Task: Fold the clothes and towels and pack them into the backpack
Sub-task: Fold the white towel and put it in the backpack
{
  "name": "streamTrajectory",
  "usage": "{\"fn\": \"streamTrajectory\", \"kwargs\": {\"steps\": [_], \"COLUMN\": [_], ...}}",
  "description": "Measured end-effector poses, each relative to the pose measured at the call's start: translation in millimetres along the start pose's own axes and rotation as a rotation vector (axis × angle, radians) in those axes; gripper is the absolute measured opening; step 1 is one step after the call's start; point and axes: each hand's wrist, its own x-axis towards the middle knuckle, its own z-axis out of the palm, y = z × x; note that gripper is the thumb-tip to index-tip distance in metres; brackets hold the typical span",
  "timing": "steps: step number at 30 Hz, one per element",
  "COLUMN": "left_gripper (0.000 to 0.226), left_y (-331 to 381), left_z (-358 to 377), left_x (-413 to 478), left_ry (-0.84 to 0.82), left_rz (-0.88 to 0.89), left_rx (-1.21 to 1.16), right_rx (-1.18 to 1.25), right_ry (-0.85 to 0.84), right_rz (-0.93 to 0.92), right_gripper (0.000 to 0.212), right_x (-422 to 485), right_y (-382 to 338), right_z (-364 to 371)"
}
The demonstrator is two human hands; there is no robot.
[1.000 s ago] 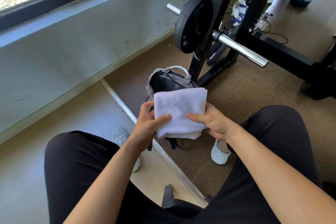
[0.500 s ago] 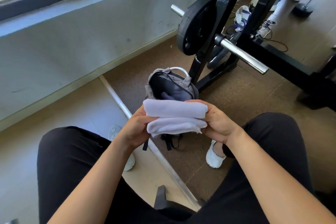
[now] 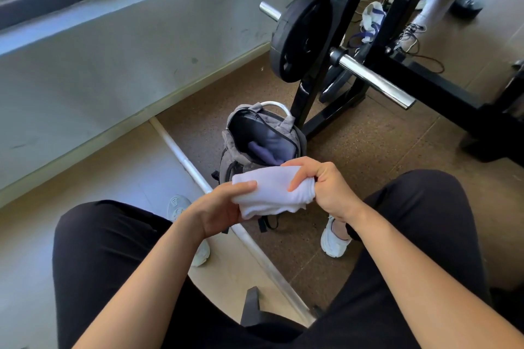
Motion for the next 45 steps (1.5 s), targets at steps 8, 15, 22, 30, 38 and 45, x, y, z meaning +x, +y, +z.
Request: {"fn": "streamTrajectory", "kwargs": {"steps": [8, 15, 22, 30, 38, 45], "left_gripper": [0.05, 0.06, 0.079, 0.035, 0.028, 0.038], "left_y": [-14.0, -2.3, 62.1, 49.0, 34.7, 29.5], "left_z": [-8.0, -26.4, -65.3, -125.0, -152.0, -159.6], "left_x": [15.8, 44.9, 102.3, 148.1, 161.7, 159.6], "left_ry": [0.183, 0.319, 0.337, -0.001, -0.149, -0.095], "left_rz": [0.179, 0.2, 0.295, 0.314, 0.416, 0.28], "left_rx": [0.255, 0.605, 1.161, 1.874, 1.825, 1.854], "right_rx": [0.581, 0.112, 0.114, 0.248, 0.147, -0.367], "right_ry": [-0.191, -0.012, 0.297, 0.381, 0.319, -0.064], "right_rz": [0.422, 0.327, 0.403, 0.536, 0.549, 0.549], "right_gripper": [0.025, 0.021, 0.018, 0.018, 0.021, 0.035], "right_x": [-4.4, 14.7, 68.0, 153.3, 178.2, 180.4], "right_y": [-2.3, 17.1, 29.8, 60.6, 109.2, 170.3], "right_z": [-8.9, -4.3, -29.0, -3.0, 65.4, 67.3]}}
